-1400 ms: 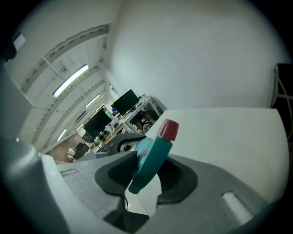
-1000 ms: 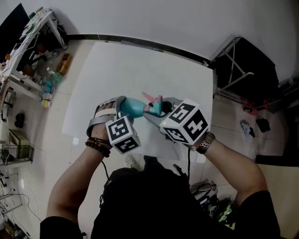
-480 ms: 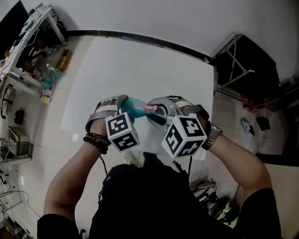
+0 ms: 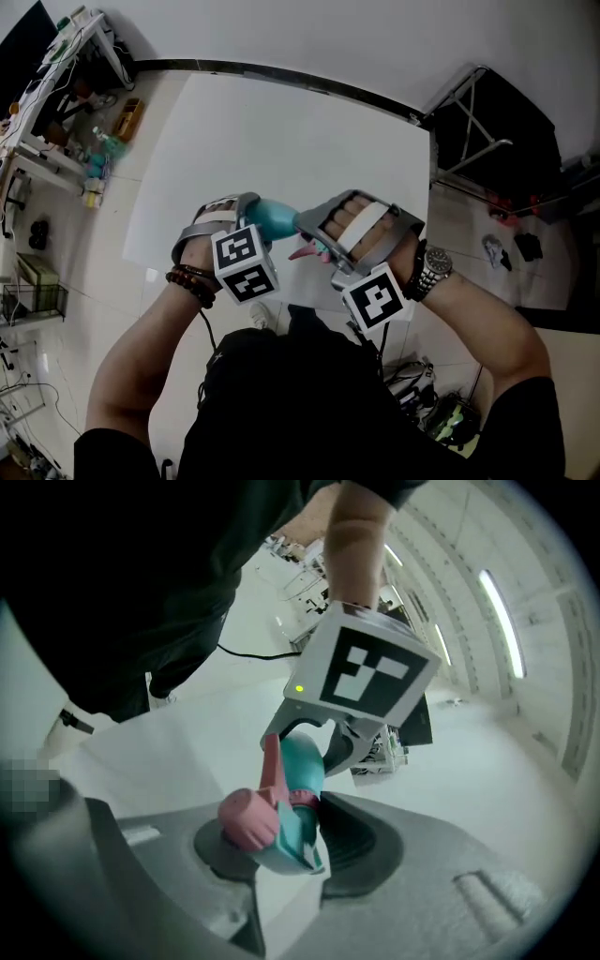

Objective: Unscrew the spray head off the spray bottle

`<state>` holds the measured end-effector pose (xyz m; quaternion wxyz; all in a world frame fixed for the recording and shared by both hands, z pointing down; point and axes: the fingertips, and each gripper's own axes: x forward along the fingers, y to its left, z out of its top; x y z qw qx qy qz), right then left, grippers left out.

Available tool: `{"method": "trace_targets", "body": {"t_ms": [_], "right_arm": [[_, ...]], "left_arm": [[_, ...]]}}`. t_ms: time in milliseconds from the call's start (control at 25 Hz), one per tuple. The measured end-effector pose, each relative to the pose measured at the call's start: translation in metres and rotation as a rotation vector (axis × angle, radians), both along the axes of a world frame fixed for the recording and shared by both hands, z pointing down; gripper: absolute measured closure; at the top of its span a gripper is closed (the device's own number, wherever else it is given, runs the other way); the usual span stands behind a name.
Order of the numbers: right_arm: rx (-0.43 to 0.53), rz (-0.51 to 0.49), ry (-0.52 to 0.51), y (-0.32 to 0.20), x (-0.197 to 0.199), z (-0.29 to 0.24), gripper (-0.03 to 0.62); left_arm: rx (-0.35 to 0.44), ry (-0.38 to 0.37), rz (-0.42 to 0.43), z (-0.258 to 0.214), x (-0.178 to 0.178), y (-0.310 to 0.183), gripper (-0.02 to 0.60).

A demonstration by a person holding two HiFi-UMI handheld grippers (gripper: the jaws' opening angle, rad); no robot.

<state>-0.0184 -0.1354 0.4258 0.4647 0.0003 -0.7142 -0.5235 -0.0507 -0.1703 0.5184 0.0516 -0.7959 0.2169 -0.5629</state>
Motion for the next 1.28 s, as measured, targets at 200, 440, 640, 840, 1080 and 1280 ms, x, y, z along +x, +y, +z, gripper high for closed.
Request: {"method": "trace_targets", "body": {"t_ms": [200, 440, 640, 840, 1080, 1280], "right_arm": [[0.006, -0.017, 0.02, 0.003, 0.004, 0.003, 0.474], [0.093, -0.117, 0.078, 0.014, 0.014, 0.01, 0.474], [0.172, -0.207, 0.124, 0.016, 0.022, 0.017, 0.476], [0.209, -0.251, 0.149, 0.02, 0.022, 0.021, 0.477], [0.229, -0.269, 0.14, 0.018, 0.022, 0.02, 0.476], [0.243, -0.266, 0.125, 0.015, 0.025, 0.017, 0.476]], "left_arm": [[-0.022, 0.015, 0.006, 0.003, 0.005, 0.004, 0.183], [-0.1, 0.023, 0.041, 0.008, 0.013, 0.018, 0.184], [-0.162, 0.037, 0.058, 0.012, 0.02, 0.024, 0.184], [-0.22, 0.061, 0.071, 0.017, 0.021, 0.033, 0.184], [-0.268, 0.093, 0.074, 0.016, 0.023, 0.036, 0.184], [-0.252, 0.071, 0.045, 0.023, 0.008, 0.03, 0.184]]}}
